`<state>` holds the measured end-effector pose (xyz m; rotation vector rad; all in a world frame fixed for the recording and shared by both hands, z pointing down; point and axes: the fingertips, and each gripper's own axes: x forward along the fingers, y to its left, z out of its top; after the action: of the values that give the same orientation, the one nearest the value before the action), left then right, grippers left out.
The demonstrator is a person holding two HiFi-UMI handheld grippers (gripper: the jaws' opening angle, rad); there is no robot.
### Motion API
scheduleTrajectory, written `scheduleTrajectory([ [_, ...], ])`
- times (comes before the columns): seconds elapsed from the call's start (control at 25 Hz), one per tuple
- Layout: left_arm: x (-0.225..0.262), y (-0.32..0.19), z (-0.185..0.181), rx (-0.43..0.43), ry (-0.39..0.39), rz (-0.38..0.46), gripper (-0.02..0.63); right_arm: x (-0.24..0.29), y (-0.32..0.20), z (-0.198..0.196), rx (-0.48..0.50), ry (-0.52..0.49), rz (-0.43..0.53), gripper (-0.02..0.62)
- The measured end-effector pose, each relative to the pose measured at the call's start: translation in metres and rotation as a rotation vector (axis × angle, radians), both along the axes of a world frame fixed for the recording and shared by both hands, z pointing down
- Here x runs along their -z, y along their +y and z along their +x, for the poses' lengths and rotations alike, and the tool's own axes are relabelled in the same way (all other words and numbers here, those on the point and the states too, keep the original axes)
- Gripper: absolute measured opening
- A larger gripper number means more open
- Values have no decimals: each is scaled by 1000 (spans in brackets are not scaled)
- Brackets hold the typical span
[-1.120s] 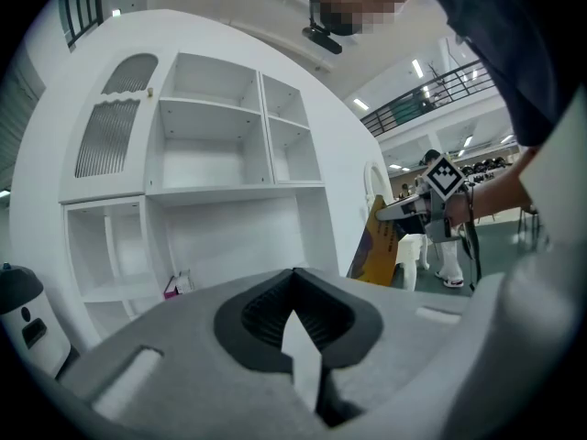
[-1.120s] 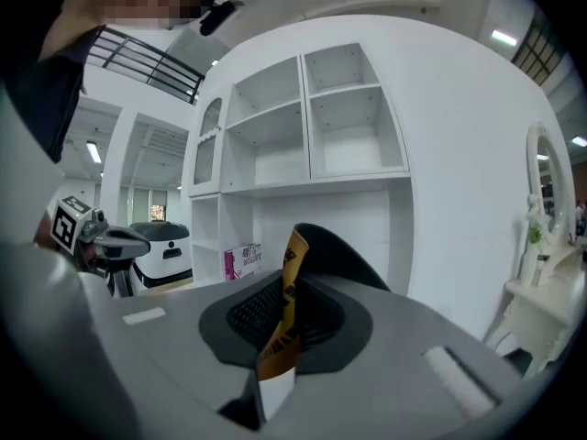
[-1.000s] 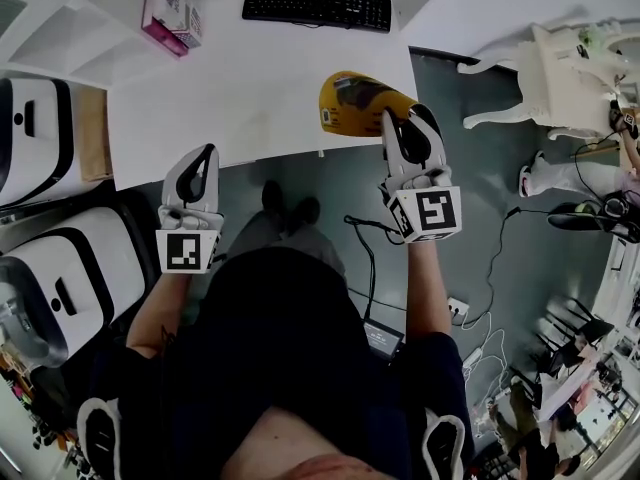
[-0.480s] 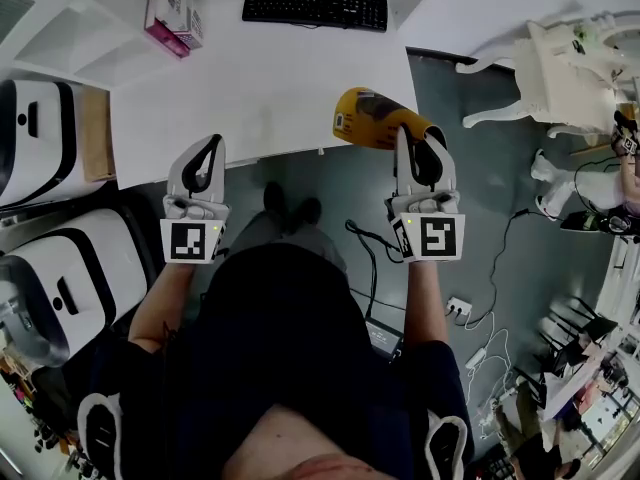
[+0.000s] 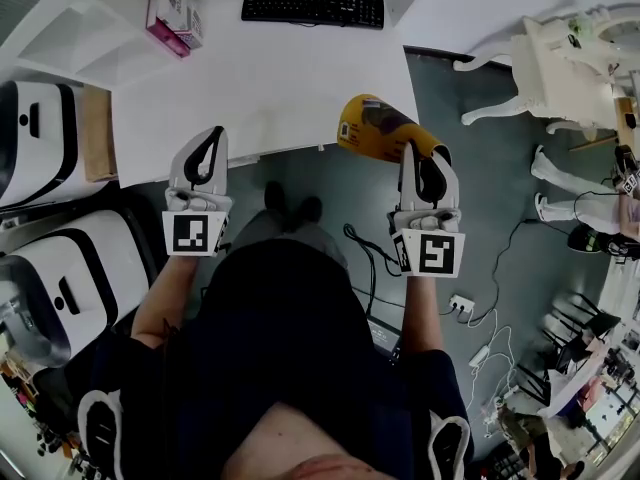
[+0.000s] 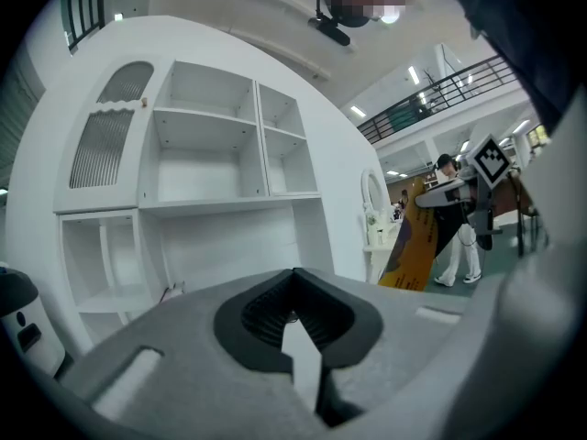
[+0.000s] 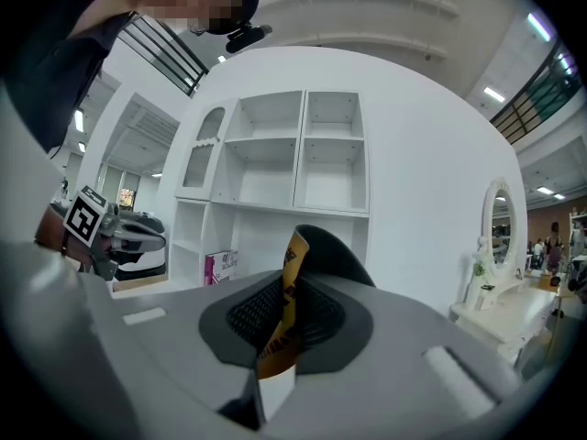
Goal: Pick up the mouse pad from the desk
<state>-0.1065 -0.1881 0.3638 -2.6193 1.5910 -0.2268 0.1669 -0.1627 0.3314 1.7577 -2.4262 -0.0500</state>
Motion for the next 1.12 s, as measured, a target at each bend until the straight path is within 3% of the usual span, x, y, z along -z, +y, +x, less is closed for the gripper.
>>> scheduleTrajectory([
  [0.24,-1,8,-4,-3,-49,-10,0,1,24,8,-41,-2,3,18],
  [1.12,7,25,-9,5,-21,-3,0,-6,60,0,-92,-34,-19,20],
])
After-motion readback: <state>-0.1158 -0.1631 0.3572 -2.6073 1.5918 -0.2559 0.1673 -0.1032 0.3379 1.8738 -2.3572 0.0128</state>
